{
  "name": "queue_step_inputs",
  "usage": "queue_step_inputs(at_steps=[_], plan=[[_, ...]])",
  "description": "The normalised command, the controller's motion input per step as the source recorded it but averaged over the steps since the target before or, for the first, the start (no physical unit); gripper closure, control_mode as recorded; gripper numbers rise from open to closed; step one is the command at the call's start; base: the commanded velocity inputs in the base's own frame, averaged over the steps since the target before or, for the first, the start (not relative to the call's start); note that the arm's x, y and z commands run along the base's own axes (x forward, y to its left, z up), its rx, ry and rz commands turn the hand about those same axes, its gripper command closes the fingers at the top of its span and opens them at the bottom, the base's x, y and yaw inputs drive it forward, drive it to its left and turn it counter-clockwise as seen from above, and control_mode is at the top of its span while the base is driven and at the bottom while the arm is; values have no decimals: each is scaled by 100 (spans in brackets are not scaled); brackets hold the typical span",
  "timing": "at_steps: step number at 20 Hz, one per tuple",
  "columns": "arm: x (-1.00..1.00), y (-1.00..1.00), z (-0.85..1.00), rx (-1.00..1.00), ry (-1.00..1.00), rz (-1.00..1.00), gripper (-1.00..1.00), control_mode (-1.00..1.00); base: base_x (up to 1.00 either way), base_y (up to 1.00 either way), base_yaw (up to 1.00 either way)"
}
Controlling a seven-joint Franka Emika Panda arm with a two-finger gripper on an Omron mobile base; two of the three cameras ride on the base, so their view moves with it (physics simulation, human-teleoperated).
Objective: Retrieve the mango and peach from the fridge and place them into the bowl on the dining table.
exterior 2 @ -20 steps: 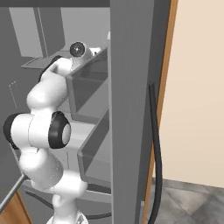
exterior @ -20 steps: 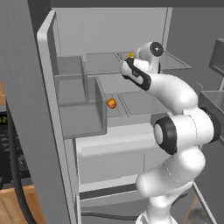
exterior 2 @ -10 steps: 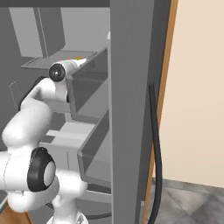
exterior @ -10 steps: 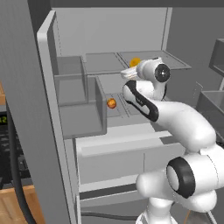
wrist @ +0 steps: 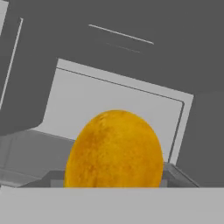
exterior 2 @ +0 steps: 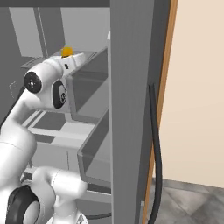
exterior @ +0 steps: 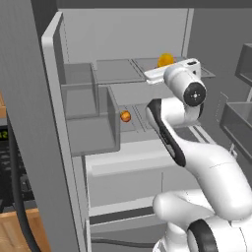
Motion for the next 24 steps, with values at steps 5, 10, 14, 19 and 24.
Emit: queue_step_inputs(at_steps=[5,10,14,19,24], plan=[[-100,-24,50,0,16,0,100,-100,0,0,0],[-100,-29,22,0,43,0,100,-100,0,0,0],[-96,-6,-32,0,30,8,100,-100,0,0,0],[-77,10,-99,2,-6,18,100,-100,0,0,0],[-59,6,-81,5,-7,17,100,-100,0,0,0]])
